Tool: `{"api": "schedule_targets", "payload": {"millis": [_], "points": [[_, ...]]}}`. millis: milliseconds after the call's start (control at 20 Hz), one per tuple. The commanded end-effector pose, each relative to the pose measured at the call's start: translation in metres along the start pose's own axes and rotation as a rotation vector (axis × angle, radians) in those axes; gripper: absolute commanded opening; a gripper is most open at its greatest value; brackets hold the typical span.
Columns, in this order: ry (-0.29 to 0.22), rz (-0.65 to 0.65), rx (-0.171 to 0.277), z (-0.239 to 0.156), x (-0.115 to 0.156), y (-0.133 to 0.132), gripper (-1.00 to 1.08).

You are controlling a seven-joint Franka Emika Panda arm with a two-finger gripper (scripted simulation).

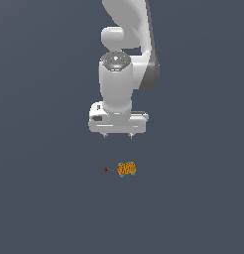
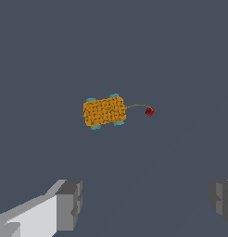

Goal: Pick up the object and move it to a goal position.

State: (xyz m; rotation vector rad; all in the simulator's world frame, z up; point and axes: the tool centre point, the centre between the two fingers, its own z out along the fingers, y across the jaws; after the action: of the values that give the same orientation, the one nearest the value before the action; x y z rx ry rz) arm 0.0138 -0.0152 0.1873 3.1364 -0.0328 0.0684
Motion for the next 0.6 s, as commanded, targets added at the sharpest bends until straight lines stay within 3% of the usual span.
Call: {"api": "schedule_targets", "payload": {"millis": [0, 550], "points": [[0.000, 0.000, 0.000, 0.000, 0.000, 0.000, 1.00], [0.022, -0.062, -0.012, -0.008, 0.004, -0.028, 1.00]]}}
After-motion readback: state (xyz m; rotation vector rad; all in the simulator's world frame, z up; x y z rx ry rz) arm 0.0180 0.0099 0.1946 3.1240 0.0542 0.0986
